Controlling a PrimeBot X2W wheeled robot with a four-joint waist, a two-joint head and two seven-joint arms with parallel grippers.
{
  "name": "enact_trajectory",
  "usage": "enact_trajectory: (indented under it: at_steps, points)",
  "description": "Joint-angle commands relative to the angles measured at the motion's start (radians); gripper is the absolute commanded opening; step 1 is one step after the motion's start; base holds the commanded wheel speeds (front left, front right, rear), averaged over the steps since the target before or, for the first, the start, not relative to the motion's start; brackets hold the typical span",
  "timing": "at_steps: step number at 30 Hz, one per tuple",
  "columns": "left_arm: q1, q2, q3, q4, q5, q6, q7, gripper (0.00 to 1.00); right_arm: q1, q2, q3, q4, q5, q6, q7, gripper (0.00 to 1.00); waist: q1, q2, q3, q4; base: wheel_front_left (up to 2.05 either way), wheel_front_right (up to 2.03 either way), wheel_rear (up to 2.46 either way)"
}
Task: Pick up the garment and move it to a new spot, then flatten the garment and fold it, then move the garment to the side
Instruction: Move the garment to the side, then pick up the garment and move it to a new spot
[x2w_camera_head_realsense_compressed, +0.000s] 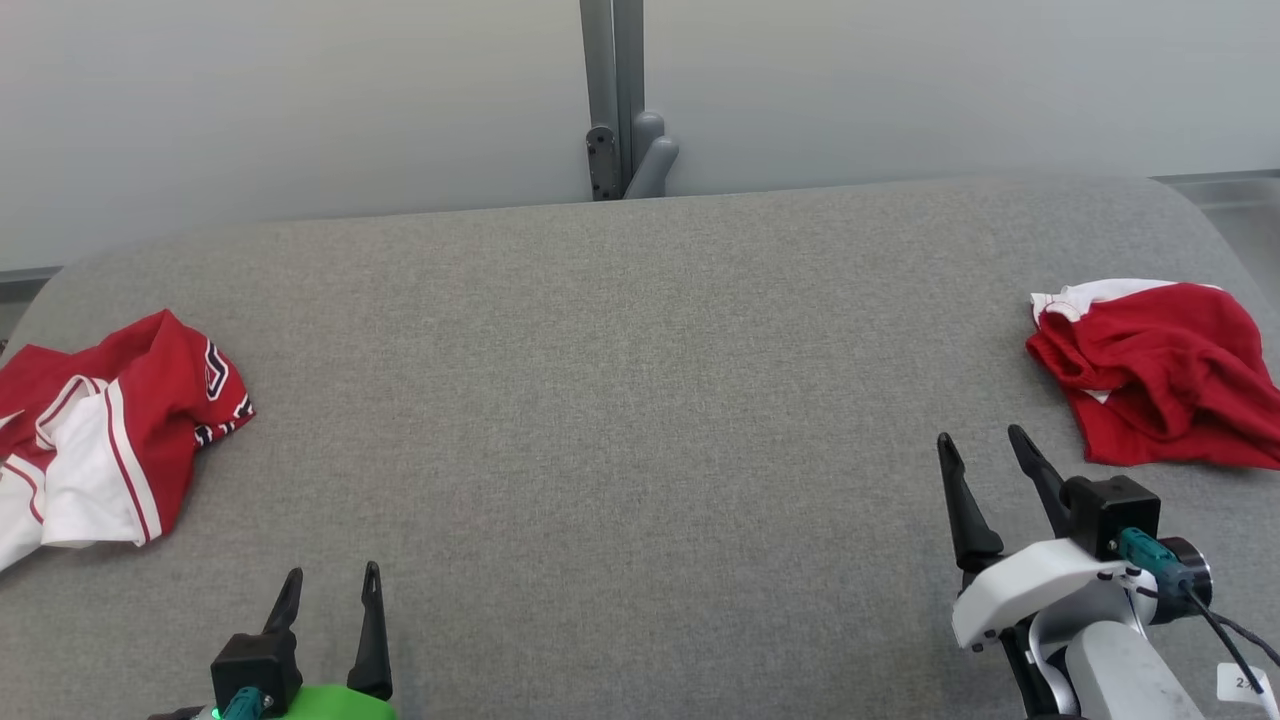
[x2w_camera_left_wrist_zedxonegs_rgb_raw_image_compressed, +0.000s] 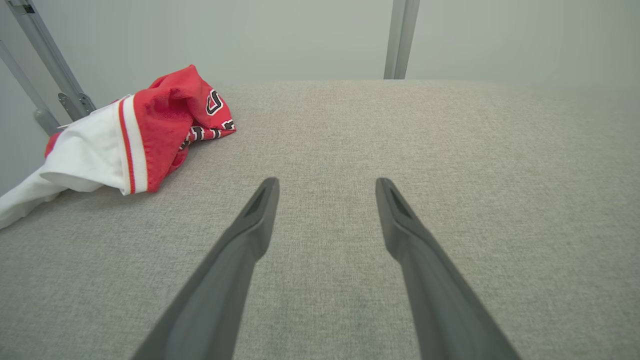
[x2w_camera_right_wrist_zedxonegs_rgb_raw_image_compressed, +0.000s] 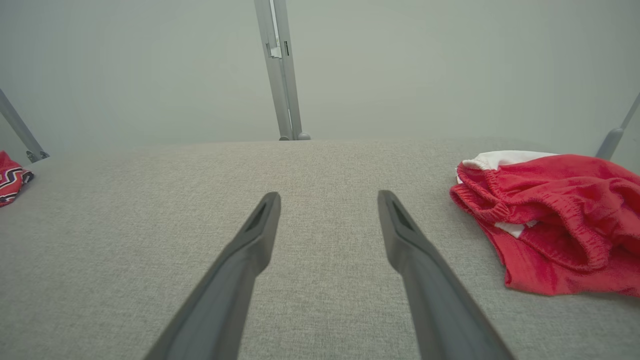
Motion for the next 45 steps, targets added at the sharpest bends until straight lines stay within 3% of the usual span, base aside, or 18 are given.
enact_trajectory:
  at_steps: [1, 15, 21, 27, 39, 45]
  points:
    - [0.016, 0.001, 0.008, -0.003, -0.005, 0.011, 0.000, 1.00, 0.023, 0.003, -0.004, -0.008, 0.001, -0.002, -0.003, 1.00, 0.0001, 0.0000, -0.015, -0.001, 0.00, 0.00, 0.00]
    - [0.026, 0.001, 0.013, -0.012, -0.014, 0.013, 0.000, 1.00, 0.057, 0.015, -0.010, -0.024, -0.007, -0.002, -0.003, 1.00, 0.0001, 0.0000, -0.018, 0.001, 0.00, 0.00, 0.00]
    - [0.010, 0.002, 0.012, -0.012, -0.024, 0.021, 0.000, 1.00, 0.044, 0.020, 0.013, -0.018, 0.009, -0.002, -0.003, 1.00, 0.0001, 0.0000, 0.002, 0.038, 0.00, 0.00, 0.00]
    - [-0.002, 0.002, 0.018, -0.009, -0.032, 0.025, 0.000, 1.00, 0.032, 0.020, 0.052, -0.019, 0.020, -0.002, -0.003, 1.00, 0.0001, 0.0000, 0.026, 0.138, 0.00, 0.00, 0.00]
    - [-0.010, 0.002, 0.080, -0.013, -0.063, 0.040, 0.000, 1.00, -0.025, 0.010, 0.184, -0.001, 0.053, -0.002, -0.003, 1.00, 0.0001, 0.0000, 0.075, 0.401, 0.00, 0.00, 0.00]
    - [0.015, 0.002, 0.108, -0.013, -0.082, 0.050, 0.000, 1.00, -0.047, 0.003, 0.247, 0.007, 0.069, -0.002, -0.003, 1.00, 0.0001, 0.0000, 0.078, 0.485, 0.00, 0.00, 0.00]
